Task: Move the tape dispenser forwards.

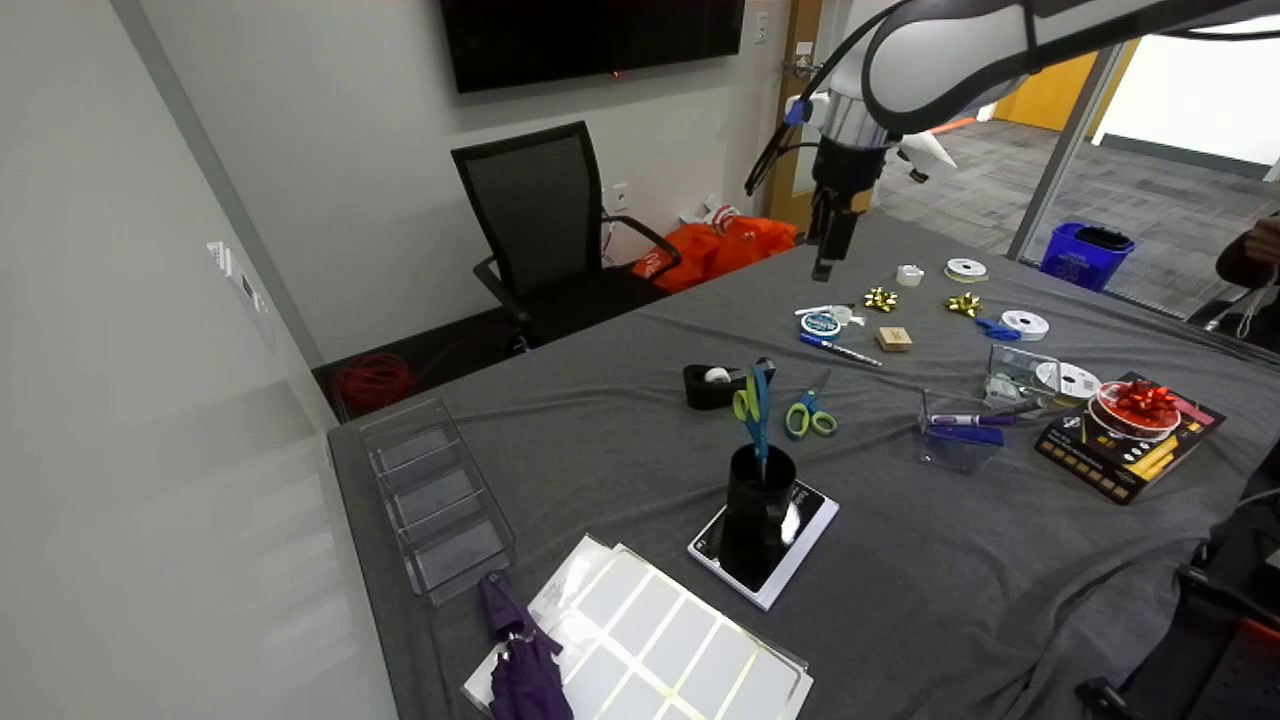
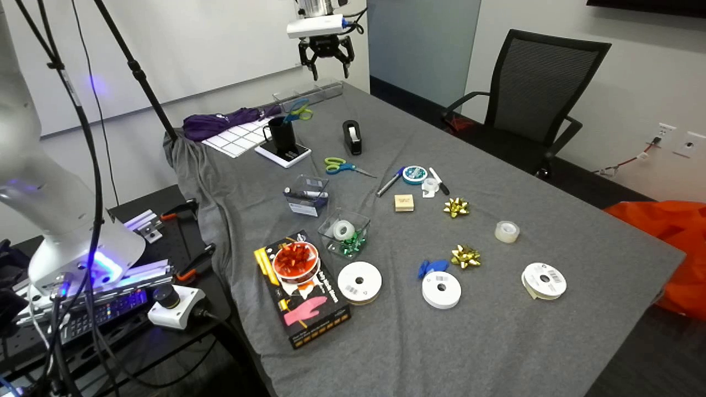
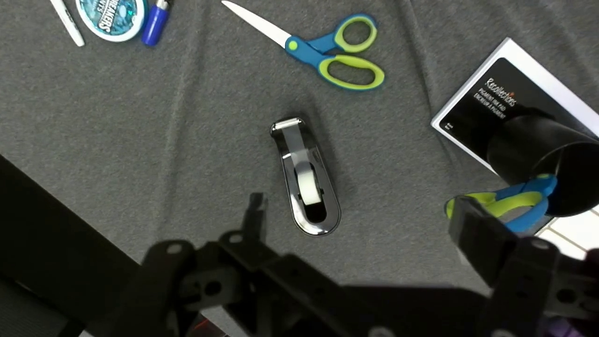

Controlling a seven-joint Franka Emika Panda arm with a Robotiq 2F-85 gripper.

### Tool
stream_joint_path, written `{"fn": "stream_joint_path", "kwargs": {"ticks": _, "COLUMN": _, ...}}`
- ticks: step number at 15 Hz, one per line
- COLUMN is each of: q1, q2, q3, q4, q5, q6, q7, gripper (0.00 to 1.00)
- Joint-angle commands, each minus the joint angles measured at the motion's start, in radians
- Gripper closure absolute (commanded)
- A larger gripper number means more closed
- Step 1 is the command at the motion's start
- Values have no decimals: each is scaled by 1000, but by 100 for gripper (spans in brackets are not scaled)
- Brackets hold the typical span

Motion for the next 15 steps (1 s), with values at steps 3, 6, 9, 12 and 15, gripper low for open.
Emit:
{"fn": "stream_joint_path", "kwargs": {"ticks": 3, "q1": -27, "q2": 115, "q3": 20, "q4": 38, "q5": -40, "q6": 83, "q7": -146, "gripper": 0}}
{"fn": "stream_joint_path", "kwargs": {"ticks": 6, "q1": -37, "q2": 195, "q3": 26, "q4": 82, "q5": -42, "q6": 105, "q7": -212, "gripper": 0}}
{"fn": "stream_joint_path", "kwargs": {"ticks": 9, "q1": -52, "q2": 276, "q3": 43, "q4": 150, "q5": -21, "q6": 87, "q7": -275, "gripper": 0}}
{"fn": "stream_joint_path", "kwargs": {"ticks": 12, "q1": -64, "q2": 351, "q3": 62, "q4": 219, "q5": -9, "q6": 76, "q7": -324, "gripper": 0}}
{"fn": "stream_joint_path", "kwargs": {"ticks": 15, "q1": -56, "q2": 430, "q3": 63, "q4": 283, "q5": -22, "q6": 101, "q7": -335, "gripper": 0}}
